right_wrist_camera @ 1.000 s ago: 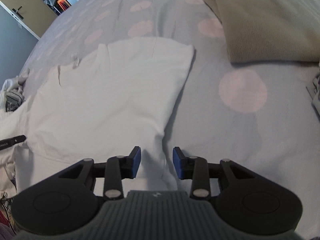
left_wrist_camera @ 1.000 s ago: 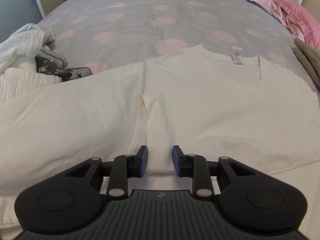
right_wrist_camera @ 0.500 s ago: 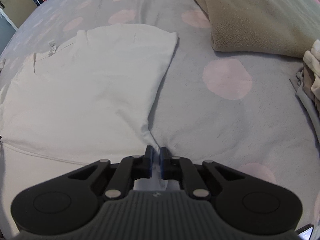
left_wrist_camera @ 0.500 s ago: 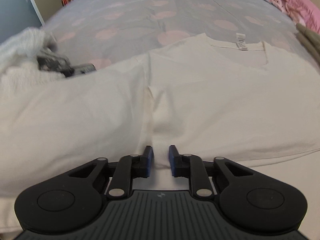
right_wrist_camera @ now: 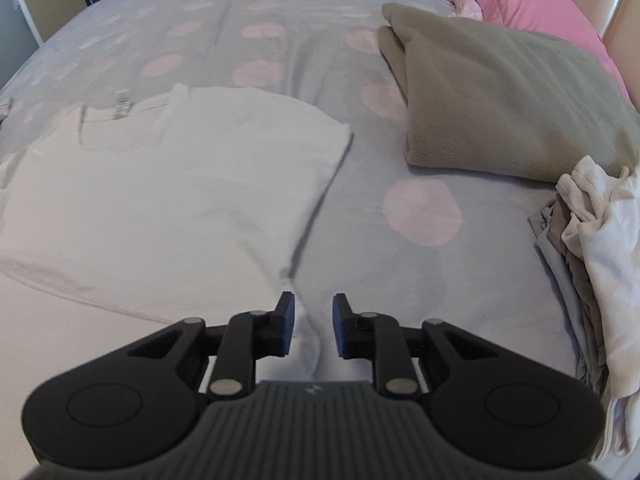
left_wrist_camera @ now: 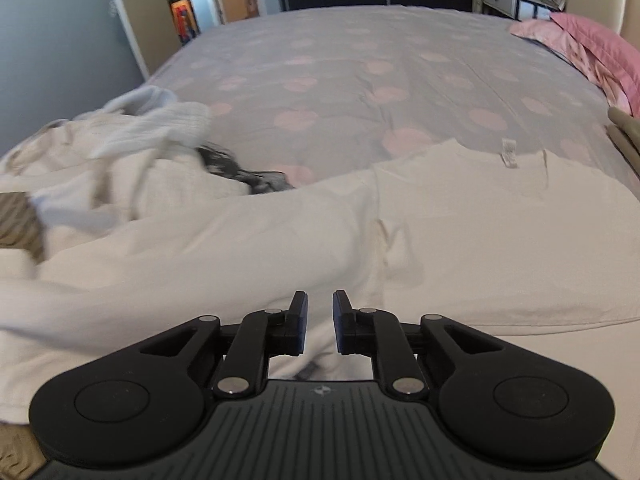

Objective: Fold clothes

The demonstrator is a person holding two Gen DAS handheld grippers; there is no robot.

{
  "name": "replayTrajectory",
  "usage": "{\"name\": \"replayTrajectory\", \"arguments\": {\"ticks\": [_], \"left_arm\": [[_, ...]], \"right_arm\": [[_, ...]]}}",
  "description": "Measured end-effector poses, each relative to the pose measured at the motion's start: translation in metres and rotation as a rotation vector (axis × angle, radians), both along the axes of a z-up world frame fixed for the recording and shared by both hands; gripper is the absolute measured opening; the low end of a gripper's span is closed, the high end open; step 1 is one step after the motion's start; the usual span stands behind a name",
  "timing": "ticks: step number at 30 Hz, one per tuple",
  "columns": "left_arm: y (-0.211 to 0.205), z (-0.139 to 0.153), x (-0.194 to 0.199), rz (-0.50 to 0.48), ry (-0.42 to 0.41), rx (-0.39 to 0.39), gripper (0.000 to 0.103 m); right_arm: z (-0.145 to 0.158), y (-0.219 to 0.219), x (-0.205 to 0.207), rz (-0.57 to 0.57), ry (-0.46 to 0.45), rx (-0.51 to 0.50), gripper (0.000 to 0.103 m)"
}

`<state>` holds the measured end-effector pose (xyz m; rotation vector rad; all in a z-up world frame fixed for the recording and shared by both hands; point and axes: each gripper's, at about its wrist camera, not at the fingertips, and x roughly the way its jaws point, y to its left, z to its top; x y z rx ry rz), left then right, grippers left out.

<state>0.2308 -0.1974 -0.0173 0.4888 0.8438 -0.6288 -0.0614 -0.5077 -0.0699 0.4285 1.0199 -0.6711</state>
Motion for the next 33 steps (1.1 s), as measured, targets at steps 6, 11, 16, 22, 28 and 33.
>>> {"name": "replayTrajectory", "arguments": {"ticks": [6,11,16,22,28,33], "left_arm": [[0.051,0.034,0.021,0.129,-0.026,0.025,0.016],[0.105,0.054,0.036,0.264,0.006,-0.031,0.018],[0.158,0.067,0.038,0.388,-0.001,-0.084,0.018],[0.211,0.061,0.052,0.56,0.06,-0.171,0.019],[0.241,0.048,0.065,0.692,0.167,-0.369,0.022],[0.253,0.047,0.069,0.755,0.194,-0.502,0.023]], "right_arm": [[0.02,0.04,0.009,0.108,-0.042,-0.01,0.023],[0.031,0.068,0.018,0.18,-0.053,-0.039,0.027],[0.035,0.09,0.024,0.235,-0.055,-0.043,0.027],[0.038,0.102,0.028,0.274,-0.042,-0.071,0.029],[0.039,0.11,0.034,0.295,-0.027,-0.082,0.029],[0.039,0.12,0.038,0.327,-0.011,-0.112,0.031]]}}
